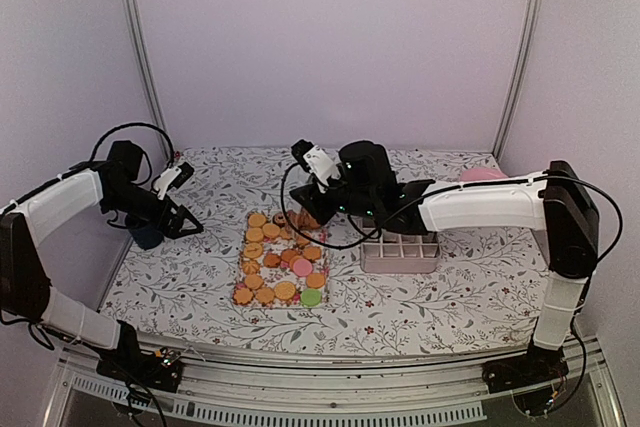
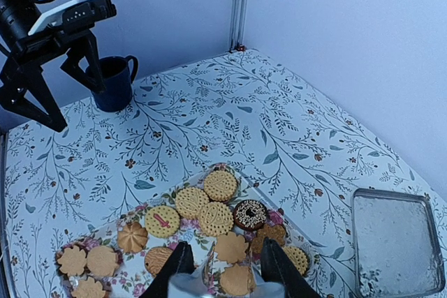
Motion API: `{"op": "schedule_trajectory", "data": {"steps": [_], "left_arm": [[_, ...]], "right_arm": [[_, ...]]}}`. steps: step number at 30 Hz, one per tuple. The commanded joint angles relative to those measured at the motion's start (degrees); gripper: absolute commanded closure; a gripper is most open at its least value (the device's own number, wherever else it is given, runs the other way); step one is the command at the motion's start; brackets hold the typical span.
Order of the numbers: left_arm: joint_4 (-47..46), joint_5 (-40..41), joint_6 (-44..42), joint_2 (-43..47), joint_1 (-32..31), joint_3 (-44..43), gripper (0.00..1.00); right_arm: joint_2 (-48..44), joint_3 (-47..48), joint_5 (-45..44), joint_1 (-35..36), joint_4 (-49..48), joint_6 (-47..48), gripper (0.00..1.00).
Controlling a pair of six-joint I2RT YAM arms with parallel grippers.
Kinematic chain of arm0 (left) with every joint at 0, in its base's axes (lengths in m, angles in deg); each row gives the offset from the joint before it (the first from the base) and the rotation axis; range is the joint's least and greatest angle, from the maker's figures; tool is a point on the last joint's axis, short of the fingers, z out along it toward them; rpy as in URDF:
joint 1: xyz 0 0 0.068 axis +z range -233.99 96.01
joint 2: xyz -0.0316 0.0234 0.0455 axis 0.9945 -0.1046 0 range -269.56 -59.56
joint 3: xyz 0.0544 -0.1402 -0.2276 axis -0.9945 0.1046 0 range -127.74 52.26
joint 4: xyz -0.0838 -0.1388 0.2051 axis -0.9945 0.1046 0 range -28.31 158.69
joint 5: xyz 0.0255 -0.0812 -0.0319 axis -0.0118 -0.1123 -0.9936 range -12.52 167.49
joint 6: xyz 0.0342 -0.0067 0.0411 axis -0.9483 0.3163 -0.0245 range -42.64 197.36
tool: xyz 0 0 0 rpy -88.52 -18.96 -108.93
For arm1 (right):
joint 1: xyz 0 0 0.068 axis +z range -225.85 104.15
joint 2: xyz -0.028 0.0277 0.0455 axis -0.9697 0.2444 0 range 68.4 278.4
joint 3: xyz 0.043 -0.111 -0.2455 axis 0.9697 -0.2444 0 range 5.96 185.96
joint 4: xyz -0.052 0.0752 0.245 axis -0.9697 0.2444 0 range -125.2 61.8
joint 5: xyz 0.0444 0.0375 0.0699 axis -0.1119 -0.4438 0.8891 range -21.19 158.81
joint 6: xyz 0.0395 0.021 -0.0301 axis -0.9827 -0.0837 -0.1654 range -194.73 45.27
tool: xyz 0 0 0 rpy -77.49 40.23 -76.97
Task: Pack the cookies
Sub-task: Pick up the fake cookies from the plate, then place the fake cookies in the empty pocket of the box.
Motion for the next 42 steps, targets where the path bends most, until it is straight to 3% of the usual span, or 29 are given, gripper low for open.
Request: {"op": "schedule_trajectory", "data": {"steps": [1, 11, 20, 25, 32, 42], "left_arm": [[-0.97, -0.05, -0.55, 1.58, 0.53, 0.79, 0.01], [-0.77, -0.06, -0.63, 1.87, 0.54, 0.65, 0.01], [-0.41, 0.11, -0.72, 1.78, 0.57, 0.09, 0.01], [-0.01, 0.08, -0.77, 1.77, 0.53, -0.39, 0.01], [0.37, 0.13, -1.09, 1.79, 0.59, -0.69, 0.01], [0.51, -0.26, -1.17, 1.52, 0.53, -1.06, 0.01]], "right_arm": [[2.08, 1.01, -0.70, -1.34, -0.80, -0.02, 0.65], [3.92, 0.42, 1.79, -1.75, -0.80, -1.23, 0.65], [0.64, -1.32, -0.06, -1.95, -0.47, -1.63, 0.85], [-4.24, -1.72, -0.84, -3.39, 0.83, -0.86, 0.88], [-14.81, -7.95, -1.16, -9.62, 0.87, -1.45, 0.88], [-29.75, -23.80, -4.42, -22.81, 1.46, -2.36, 0.88]]}}
